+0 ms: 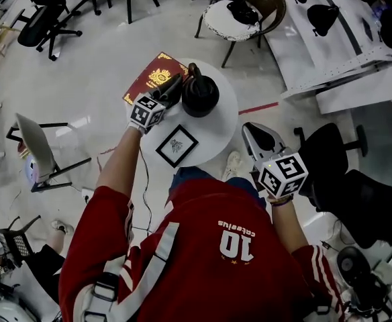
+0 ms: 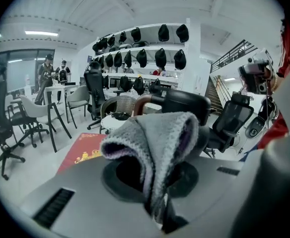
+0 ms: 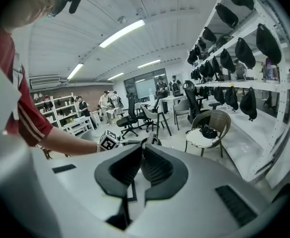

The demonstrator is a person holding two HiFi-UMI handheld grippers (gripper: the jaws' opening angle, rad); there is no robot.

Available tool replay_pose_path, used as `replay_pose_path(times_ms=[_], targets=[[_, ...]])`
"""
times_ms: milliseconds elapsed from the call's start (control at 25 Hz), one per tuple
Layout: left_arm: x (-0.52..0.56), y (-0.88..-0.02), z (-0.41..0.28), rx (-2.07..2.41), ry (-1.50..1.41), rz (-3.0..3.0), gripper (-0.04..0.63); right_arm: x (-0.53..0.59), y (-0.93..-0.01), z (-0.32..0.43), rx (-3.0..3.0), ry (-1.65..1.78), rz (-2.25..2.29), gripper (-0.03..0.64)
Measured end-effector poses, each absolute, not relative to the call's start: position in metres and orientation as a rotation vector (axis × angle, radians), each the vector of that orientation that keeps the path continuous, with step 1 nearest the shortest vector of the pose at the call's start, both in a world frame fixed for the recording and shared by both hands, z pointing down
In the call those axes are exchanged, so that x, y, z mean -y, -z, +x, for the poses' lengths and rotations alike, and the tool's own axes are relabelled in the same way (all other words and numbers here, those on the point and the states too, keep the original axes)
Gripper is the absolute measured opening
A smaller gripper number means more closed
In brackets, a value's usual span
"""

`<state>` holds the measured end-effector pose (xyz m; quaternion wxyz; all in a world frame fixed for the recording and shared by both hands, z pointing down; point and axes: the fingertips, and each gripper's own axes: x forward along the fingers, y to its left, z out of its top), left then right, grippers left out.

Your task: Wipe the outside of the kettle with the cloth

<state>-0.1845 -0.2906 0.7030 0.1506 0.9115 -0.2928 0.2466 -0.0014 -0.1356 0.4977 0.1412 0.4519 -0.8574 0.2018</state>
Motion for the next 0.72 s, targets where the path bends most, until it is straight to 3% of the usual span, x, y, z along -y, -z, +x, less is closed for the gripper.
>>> replay_pose_path(times_ms=[720], targets=[[0.288, -0.743, -0.168, 0.802, -0.77, 2.543, 0.046, 0.112, -0.506, 0.028, 2.41, -0.588, 1.392, 0.034]])
